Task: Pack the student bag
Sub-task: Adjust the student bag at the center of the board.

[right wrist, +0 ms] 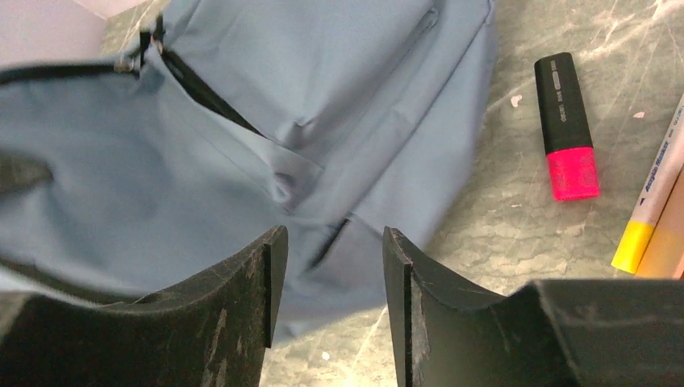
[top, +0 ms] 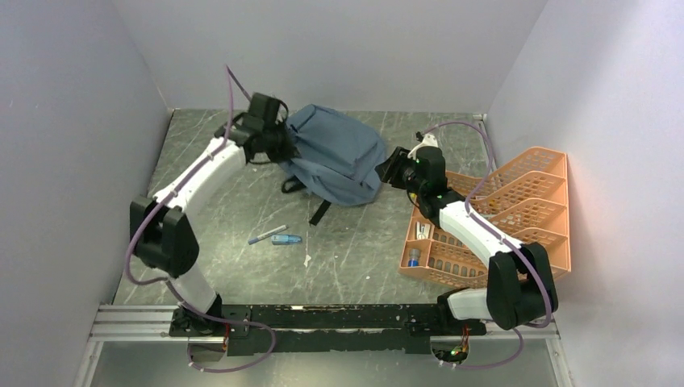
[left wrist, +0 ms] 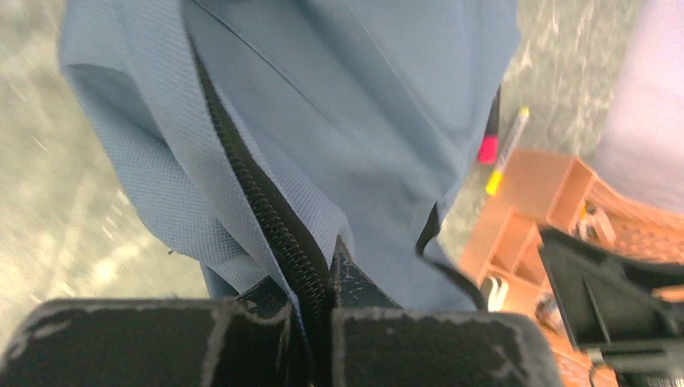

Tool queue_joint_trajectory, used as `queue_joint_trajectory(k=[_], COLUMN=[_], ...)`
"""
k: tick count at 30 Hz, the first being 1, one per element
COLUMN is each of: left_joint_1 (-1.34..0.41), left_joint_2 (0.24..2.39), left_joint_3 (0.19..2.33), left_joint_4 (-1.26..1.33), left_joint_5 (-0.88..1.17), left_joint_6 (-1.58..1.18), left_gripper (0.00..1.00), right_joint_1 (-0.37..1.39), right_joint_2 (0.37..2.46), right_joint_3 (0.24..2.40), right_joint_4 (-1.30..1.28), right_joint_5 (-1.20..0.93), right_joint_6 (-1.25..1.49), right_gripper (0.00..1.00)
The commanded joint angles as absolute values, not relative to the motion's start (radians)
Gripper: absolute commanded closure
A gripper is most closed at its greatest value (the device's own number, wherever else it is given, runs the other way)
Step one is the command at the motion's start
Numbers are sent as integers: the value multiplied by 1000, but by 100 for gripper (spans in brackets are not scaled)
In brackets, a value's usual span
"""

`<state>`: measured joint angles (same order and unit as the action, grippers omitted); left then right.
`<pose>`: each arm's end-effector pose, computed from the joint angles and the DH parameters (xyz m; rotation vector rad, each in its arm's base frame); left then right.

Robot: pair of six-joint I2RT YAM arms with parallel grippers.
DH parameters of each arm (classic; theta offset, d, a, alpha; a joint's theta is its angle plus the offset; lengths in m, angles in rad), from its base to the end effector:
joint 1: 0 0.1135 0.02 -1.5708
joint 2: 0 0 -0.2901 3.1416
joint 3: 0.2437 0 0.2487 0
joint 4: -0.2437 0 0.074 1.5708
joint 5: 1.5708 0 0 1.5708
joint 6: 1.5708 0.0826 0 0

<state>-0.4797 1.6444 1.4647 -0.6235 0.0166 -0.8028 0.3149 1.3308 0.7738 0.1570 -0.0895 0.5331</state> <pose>0.3527 -0.1850 0.3060 -0.3886 2.4361 -0.6123 0.3130 0.1097 0.2578 0.1607 2.0190 0.6348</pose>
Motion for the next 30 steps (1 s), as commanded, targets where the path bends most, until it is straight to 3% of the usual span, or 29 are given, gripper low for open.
queue_joint_trajectory(k=[1,7,13,18,26,30], left_joint_1=[-319,-220,-139,-92,-71,-71], left_joint_2=[1780,1982,2102,2173,2095,1980], left_joint_3=[1699,1936,1964,1964,1811,1660], left_joint_4=[-654,-834,-845,-805,-689,-628], left_joint_5=[129,104,15,-48,-22,-28], left_joint_6=[-499,-231,-135,-100,-167,-259], left_gripper=[95,95,95,89,34,22], right_joint_1=[308,308,308,308,308,308], right_joint_2=[1298,1307,1314,1326,1387,1450], right_joint_3=[760,750,758,765,822,883], right_joint_4=[153,160,150,135,125,129], right_joint_5=[-81,-99,-103,-100,-79,-75], right_joint_6=[519,525,511,487,444,430], right_gripper=[50,50,49,49,47,44])
